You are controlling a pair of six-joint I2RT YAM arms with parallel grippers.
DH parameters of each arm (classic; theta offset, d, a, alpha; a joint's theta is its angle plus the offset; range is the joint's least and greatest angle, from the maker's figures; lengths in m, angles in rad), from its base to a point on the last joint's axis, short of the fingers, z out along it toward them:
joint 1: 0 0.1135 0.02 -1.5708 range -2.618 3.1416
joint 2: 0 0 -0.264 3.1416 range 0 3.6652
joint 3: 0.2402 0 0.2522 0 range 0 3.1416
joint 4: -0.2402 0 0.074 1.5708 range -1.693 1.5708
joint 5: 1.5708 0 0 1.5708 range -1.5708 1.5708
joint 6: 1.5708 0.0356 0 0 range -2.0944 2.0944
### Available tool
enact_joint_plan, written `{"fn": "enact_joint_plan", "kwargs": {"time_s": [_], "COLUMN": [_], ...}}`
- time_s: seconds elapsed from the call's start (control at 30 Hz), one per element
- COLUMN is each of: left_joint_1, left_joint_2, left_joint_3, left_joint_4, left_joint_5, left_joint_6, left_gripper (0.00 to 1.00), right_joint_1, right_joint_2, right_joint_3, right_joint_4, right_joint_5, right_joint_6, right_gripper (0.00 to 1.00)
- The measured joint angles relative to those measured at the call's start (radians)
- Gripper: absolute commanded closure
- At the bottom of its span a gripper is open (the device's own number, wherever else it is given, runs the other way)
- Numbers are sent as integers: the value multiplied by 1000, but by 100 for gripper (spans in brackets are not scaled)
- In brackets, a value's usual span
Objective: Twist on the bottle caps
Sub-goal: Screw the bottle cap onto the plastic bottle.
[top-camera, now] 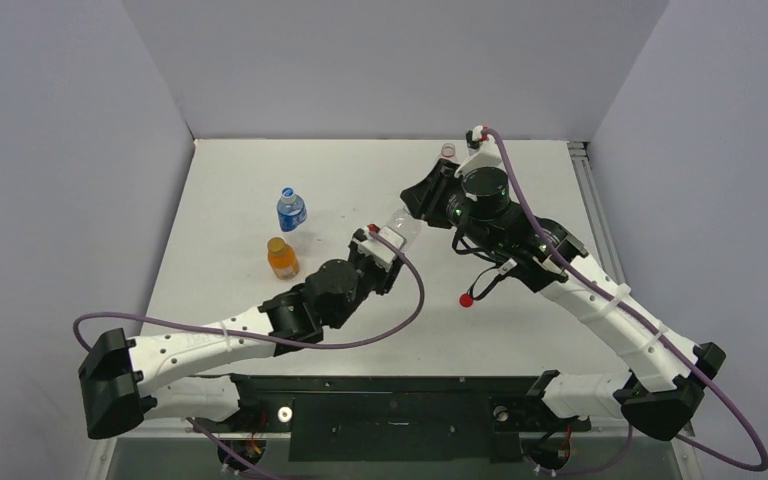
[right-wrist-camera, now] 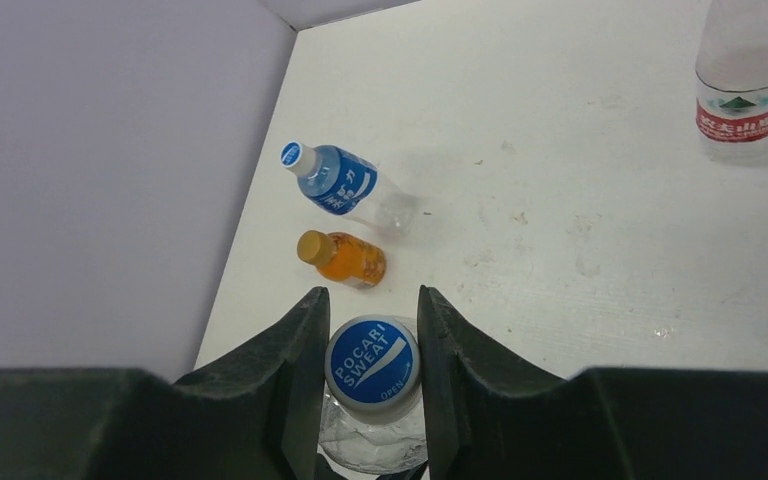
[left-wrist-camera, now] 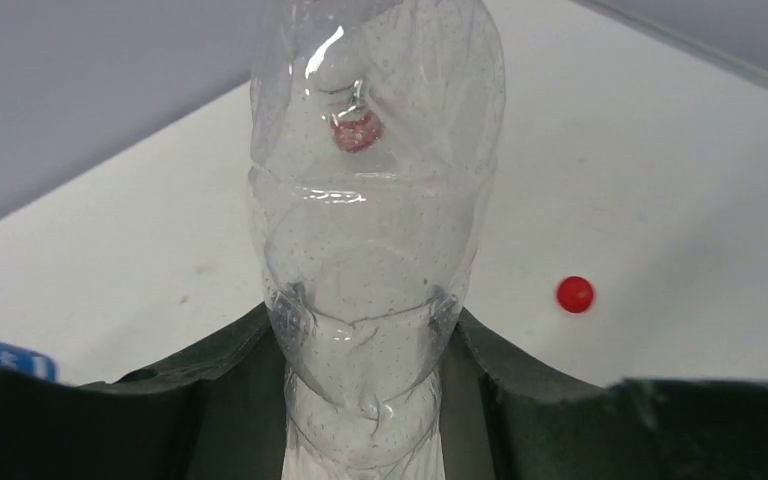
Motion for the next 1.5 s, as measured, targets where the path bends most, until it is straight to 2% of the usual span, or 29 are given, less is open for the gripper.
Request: {"fn": "enact_joint_plan", "kwargs": {"time_s": [0.1, 0.23, 0.27, 0.3, 0.33, 0.37, 0.4, 0.47, 0.73, 0.9, 1.13, 1.5], "left_joint_1": [-59, -108, -114, -120, -122, -122, -121, -107, 65, 130, 136, 136], "left_joint_2": [60, 130, 143, 152, 156, 157, 154, 141, -38, -97, -100, -116], "left_joint_3": [0, 0, 0, -1, -1, -3, -3, -3, -81, -138, -146, -154], "left_joint_4": [61, 166, 187, 206, 217, 224, 224, 215, 122, 117, 110, 109], "left_joint_5": [-192, -378, -409, -433, -446, -451, -445, -391, 53, 240, 342, 364], "left_joint_6": [129, 282, 312, 338, 359, 370, 379, 377, 247, 182, 148, 136], "left_gripper": [100, 100, 100, 100, 100, 100, 100, 100, 100, 100, 100, 100], "right_joint_1": [5, 6, 6, 6, 6, 6, 6, 5, -85, -65, -11, 14], "right_joint_2": [17, 34, 37, 39, 41, 43, 46, 47, 42, 26, 16, 47], "right_joint_3": [0, 0, 0, 1, 3, 10, 18, 29, 102, 167, 195, 199], "right_joint_4": [-18, -25, -25, -25, -27, -33, -39, -62, -163, -243, -306, -337], "right_joint_5": [49, 90, 97, 100, 103, 103, 102, 69, -130, -164, -175, -182], "right_joint_6": [30, 61, 69, 71, 72, 73, 71, 74, -26, -98, -130, -140], "right_gripper": [100, 100, 93, 71, 62, 46, 35, 30, 29, 34, 49, 53]}}
